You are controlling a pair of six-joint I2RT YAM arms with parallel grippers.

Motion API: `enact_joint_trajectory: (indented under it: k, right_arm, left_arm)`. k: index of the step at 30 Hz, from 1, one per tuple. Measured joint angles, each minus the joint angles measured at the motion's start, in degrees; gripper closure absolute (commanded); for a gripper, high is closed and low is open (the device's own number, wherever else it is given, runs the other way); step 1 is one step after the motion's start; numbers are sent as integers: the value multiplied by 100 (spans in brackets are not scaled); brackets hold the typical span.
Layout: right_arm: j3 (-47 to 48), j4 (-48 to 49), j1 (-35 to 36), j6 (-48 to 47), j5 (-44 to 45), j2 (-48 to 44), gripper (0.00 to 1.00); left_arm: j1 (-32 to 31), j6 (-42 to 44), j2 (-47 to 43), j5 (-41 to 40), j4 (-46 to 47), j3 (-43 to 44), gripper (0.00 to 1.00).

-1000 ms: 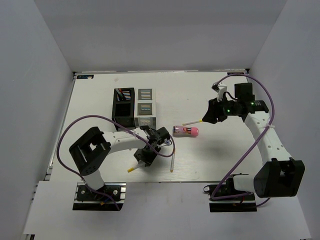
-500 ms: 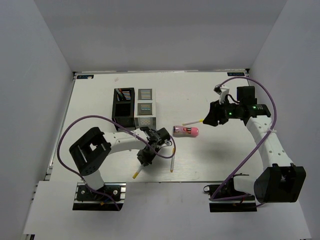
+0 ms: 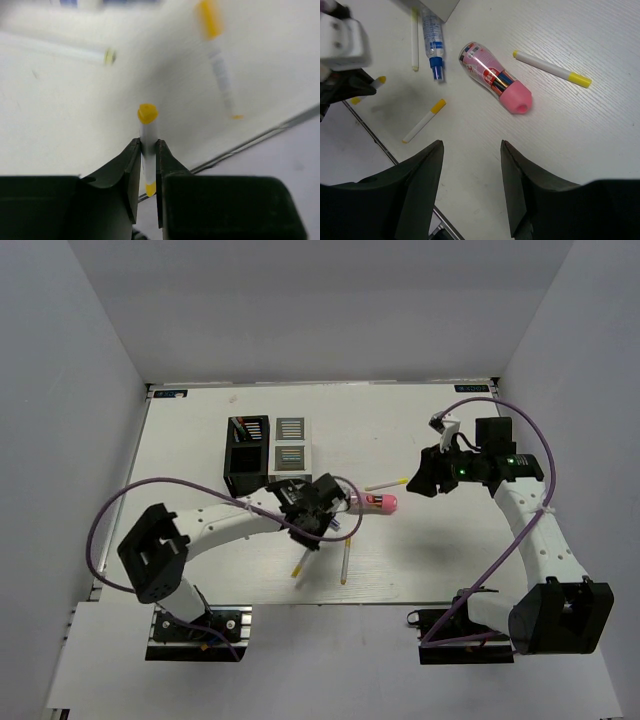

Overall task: Sort the stationery into containers
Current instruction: Pick up the pen from the center of the board, then place the pen in the storage box.

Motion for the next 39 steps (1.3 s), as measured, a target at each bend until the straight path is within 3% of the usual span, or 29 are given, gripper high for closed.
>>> enact_joint_trajectory:
  k: [3, 4, 7, 13, 22, 33, 39]
  right_arm:
    - [-20, 2, -2, -28, -31, 0, 56]
    - [-20, 7, -4, -50, -39, -2, 72]
    - [-59, 39, -4, -114, -111, -7, 100]
    - [-273, 50, -4, -131, -142, -72, 100]
    - [-492, 131, -4, -254, -138, -420, 99]
    - [-723, 186, -4, -313, -114, -584, 97]
    - [-772, 192, -4, -385, -70, -654, 96]
  left_arm:
    - [0, 42, -334, 76, 76, 743, 100]
    - [0, 59, -452, 76, 140, 1012, 100]
    - [17, 96, -748, 44, 400, 1576, 100]
    - [162, 142, -911, -782, 1051, 1847, 100]
    - [872, 144, -20, -2371, 1954, 2236, 100]
    - [1847, 81, 1110, -3244, 2173, 3543, 100]
    - [2159, 33, 1735, -3460, 2059, 3792, 100]
